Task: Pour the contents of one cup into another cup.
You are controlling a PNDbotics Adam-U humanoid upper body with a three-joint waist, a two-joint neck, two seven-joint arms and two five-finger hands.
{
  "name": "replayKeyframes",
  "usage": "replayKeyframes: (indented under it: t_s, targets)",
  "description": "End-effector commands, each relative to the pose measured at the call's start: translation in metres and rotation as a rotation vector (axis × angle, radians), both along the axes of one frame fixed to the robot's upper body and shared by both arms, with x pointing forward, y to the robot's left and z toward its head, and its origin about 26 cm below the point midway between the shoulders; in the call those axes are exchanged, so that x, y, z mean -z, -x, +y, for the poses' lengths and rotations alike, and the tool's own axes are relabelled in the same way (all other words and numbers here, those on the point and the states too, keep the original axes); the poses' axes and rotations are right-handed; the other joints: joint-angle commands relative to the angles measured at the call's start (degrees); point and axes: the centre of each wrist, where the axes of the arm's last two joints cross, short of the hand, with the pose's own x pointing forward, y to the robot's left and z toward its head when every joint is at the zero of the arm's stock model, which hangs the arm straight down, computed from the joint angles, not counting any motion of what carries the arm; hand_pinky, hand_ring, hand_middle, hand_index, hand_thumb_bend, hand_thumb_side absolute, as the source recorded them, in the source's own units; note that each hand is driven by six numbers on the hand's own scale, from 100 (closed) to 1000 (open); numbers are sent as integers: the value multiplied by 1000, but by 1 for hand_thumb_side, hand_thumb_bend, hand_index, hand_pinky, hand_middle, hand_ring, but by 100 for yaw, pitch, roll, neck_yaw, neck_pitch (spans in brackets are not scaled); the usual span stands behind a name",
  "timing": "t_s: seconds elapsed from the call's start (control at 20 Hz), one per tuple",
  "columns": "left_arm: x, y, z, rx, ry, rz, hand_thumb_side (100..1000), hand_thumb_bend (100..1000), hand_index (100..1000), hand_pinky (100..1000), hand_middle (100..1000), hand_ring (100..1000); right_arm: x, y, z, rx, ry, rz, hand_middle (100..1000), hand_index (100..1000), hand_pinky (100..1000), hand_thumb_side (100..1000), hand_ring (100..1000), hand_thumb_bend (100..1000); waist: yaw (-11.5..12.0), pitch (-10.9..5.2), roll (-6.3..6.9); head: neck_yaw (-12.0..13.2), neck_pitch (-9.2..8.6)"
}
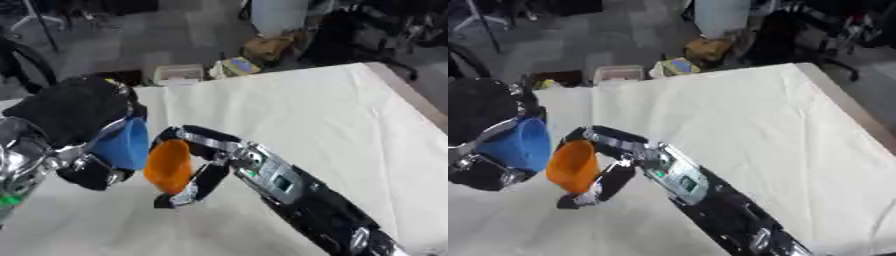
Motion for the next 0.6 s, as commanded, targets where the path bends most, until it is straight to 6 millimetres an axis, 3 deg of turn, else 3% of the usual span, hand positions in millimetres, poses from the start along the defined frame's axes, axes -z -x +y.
replayKeyframes:
  t_s: [0.05,0.6]
  targets:
    - [-8,1,1,-8,-18,-32,100,455,341,116,100,100,-14,0,3,-18,-21,-34,417,594,348,100,253,448,-5,-65,-1,-6,-68]
    - [-7,1,1,-20,-86,-27,100,465,337,115,100,100,-14,0,3,-18,-21,-33,418,594,346,100,253,448,-5,-65,1,-19,-77]
